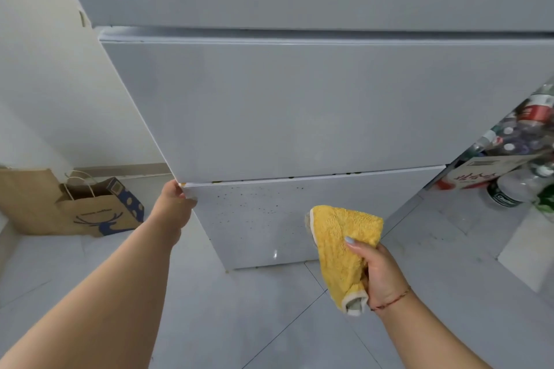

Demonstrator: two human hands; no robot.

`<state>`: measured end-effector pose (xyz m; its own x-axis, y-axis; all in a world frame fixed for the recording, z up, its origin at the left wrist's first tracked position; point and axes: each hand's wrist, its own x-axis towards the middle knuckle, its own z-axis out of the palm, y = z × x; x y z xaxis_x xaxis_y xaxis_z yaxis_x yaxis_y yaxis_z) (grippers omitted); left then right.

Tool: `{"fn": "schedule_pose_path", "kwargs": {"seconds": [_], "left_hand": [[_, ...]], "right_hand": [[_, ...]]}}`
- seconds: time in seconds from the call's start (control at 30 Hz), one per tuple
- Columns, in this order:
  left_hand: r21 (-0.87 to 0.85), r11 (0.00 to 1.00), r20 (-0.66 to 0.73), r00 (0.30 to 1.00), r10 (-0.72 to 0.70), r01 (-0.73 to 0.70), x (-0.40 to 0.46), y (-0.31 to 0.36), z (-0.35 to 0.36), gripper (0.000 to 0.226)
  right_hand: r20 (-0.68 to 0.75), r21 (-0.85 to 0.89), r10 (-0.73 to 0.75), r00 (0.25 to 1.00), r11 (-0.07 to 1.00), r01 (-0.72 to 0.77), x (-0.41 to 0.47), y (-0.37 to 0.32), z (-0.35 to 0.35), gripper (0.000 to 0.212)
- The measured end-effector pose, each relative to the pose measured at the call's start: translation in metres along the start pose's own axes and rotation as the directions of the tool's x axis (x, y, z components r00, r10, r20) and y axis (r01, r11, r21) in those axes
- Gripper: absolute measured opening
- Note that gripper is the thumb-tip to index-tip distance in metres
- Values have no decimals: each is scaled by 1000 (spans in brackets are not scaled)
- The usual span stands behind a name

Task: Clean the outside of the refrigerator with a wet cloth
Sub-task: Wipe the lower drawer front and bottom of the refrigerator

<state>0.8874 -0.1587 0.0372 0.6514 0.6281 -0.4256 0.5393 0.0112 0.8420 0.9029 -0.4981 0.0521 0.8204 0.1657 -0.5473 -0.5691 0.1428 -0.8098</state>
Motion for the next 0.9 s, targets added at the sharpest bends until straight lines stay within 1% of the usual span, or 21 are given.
{"fn": "schedule_pose_path", "kwargs": {"seconds": [0.1, 0.2, 0.23, 0.33, 0.37, 0.43, 0.5, 0.6, 0.67, 0.73, 0.83, 0.87, 0.9], "left_hand": [[-36, 999, -27, 1000, 13, -14, 2, -10, 0, 27], [-1, 999, -52, 998, 34, -34, 1, -12, 2, 31], [11, 999, -65, 997, 43, -43, 1, -12, 2, 31], [63, 995, -108, 990, 88, -81, -6, -13, 3, 28], [72, 993, -122, 987, 107, -99, -10, -18, 2, 27], [62, 990, -143, 980, 136, -128, -23, -29, 0, 24], [67, 988, -151, 977, 148, -139, -37, -38, 0, 23], [97, 985, -158, 975, 158, -144, -55, -45, -2, 23], [136, 980, -155, 974, 167, -146, -66, -51, -4, 23], [167, 975, -126, 978, 169, -147, -81, -59, -7, 21], [209, 967, -90, 981, 169, -148, -104, -75, -9, 20], [218, 965, -96, 981, 171, -147, -112, -80, -9, 20], [222, 964, -101, 980, 174, -148, -117, -83, -9, 21]], "right_hand": [[-65, 8, -25, 998, 1000, 25, 1, 2, -6, 52], [-120, 14, -67, 991, 997, 69, 0, -1, -15, 50], [-139, 9, -81, 987, 996, 83, 0, -2, -20, 47], [-199, -18, -129, 971, 992, 128, 1, -9, -35, 26], [-219, -27, -151, 964, 989, 149, 2, -11, -40, 22], [-261, -59, -196, 945, 981, 187, 5, -16, -49, 18], [-304, -95, -243, 921, 970, 225, 9, -22, -62, 20], [-340, -217, -355, 871, 931, 295, 13, -33, -78, 26], [-347, -335, -440, 829, 883, 329, 15, -47, -84, 28], [-357, -447, -516, 779, 826, 343, 21, -62, -88, 36], [-328, -614, -610, 722, 718, 328, 35, -80, -90, 51], [-309, -664, -623, 718, 682, 306, 41, -85, -88, 51], [-289, -724, -633, 718, 635, 268, 49, -90, -87, 46]]}}
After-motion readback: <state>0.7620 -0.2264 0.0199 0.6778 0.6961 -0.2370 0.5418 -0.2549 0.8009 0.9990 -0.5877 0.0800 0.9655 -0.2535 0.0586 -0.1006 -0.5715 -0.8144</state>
